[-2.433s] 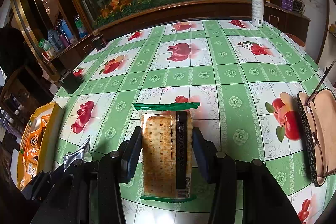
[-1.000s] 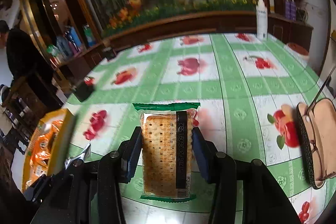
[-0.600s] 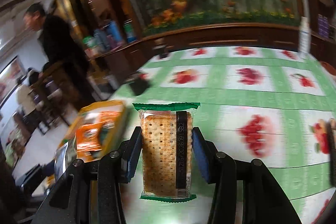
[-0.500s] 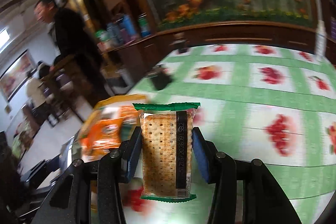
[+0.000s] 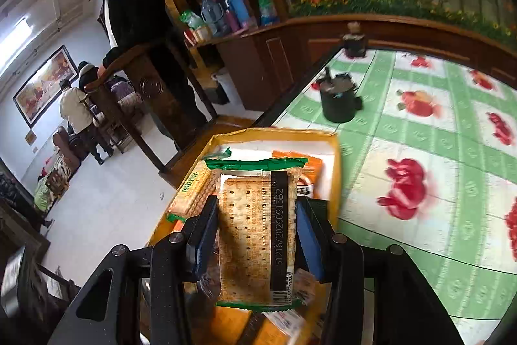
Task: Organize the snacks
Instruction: 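Carry both held packets over the tray and lower them inside, then open both tools to release the packets and withdraw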
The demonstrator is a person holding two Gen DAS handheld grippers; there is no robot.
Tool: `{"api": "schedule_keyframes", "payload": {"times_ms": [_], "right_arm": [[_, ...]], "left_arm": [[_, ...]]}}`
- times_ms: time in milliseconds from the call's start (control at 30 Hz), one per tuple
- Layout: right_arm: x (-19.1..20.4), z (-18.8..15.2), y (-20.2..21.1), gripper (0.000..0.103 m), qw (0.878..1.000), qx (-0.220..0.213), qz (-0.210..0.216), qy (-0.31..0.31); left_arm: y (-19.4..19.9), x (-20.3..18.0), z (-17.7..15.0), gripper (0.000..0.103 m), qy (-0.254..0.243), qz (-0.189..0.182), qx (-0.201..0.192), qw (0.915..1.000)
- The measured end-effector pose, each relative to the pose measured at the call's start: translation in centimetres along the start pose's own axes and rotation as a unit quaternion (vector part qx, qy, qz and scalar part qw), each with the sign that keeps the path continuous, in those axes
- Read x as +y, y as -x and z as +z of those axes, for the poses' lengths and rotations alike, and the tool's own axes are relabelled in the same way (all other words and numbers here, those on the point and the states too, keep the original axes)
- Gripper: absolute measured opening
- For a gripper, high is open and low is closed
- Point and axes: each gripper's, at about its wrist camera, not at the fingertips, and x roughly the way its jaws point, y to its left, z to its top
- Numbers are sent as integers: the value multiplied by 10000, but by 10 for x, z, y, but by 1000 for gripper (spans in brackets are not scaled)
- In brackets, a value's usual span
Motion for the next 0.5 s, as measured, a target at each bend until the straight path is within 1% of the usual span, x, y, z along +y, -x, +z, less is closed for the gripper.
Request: {"api": "schedule_keyframes", "payload": {"times_ms": [200, 267, 400, 433, 500], "right_arm": [[3, -3, -29, 51, 9996, 247, -95, 96], [2, -5, -37, 51, 9994, 318, -93, 91], [2, -11, -52, 51, 9984, 551, -97, 121], [1, -11, -53, 51, 9983, 584, -24, 78], [-1, -11, -51, 52, 9985, 537, -28, 65]], "left_arm": [[-10, 3, -5, 64, -17, 64, 73, 10000], [-9, 3, -6, 64, -43, 90, 35, 9999], [-10, 4, -7, 64, -59, 49, 99, 9999], [-12, 4, -7, 64, -51, 27, 139, 9999], [-15, 4, -9, 64, -77, 46, 220, 9997]]}}
